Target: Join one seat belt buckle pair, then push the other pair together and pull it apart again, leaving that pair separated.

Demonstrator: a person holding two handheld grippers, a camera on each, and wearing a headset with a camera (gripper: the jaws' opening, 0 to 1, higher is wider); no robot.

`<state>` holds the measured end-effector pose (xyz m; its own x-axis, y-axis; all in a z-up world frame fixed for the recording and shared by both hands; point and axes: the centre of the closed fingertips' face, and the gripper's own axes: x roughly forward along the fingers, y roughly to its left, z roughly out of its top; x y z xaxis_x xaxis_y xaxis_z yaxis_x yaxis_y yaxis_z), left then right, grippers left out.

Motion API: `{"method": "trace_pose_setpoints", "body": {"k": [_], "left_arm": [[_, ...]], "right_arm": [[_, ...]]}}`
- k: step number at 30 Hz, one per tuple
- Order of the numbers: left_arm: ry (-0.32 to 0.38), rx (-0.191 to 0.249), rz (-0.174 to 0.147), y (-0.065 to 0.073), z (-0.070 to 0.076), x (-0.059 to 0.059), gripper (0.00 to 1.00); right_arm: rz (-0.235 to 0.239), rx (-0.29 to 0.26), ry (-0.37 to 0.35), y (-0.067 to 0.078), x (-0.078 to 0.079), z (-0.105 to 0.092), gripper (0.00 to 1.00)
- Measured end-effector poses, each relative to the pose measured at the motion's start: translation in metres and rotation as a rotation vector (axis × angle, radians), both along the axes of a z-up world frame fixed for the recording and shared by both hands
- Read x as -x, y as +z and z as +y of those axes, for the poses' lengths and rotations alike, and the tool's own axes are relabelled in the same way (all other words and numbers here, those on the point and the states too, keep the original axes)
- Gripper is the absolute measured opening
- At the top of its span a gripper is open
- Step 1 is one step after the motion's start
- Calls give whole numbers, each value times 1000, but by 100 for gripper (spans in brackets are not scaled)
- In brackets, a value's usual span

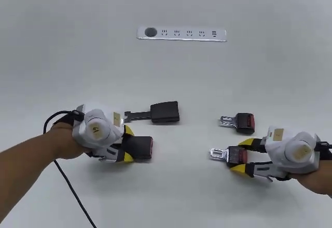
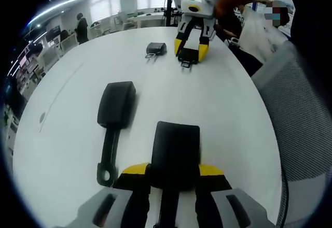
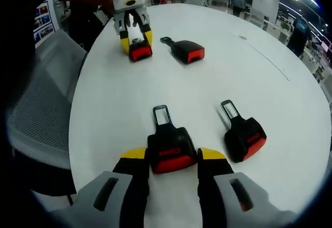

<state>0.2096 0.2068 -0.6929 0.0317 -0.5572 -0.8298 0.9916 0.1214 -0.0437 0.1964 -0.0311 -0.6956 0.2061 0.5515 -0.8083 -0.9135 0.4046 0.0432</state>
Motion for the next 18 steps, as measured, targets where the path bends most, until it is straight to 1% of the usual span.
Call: {"method": "trace_pose_setpoints", "body": {"k": [2,6,9,11,14,16,18], "left_arm": [[1,-3,-2,0,0,1,34],[10,-1,2,1,0,1,34],[14,-4,7,2,-1,2,34],[15,-6,8,2,0,2,34],[16,-6,10,1,0,2,34],[15,-9,12,0,0,1,34],[14,-12,14,0,0,1,34]], "right_arm": [[-1,-3,1,-2,-1,5,35],[-7,-21,19,-3,0,20,35],[-16,-24,25,-4,-4,30,35],[-24,-26,31,-7,-5,40,35],[-29,-52,56,-3,-4,58,35],[-27,-65,61,0,-3,66,35],[-32,-69,67,1,-4,70,35]]}}
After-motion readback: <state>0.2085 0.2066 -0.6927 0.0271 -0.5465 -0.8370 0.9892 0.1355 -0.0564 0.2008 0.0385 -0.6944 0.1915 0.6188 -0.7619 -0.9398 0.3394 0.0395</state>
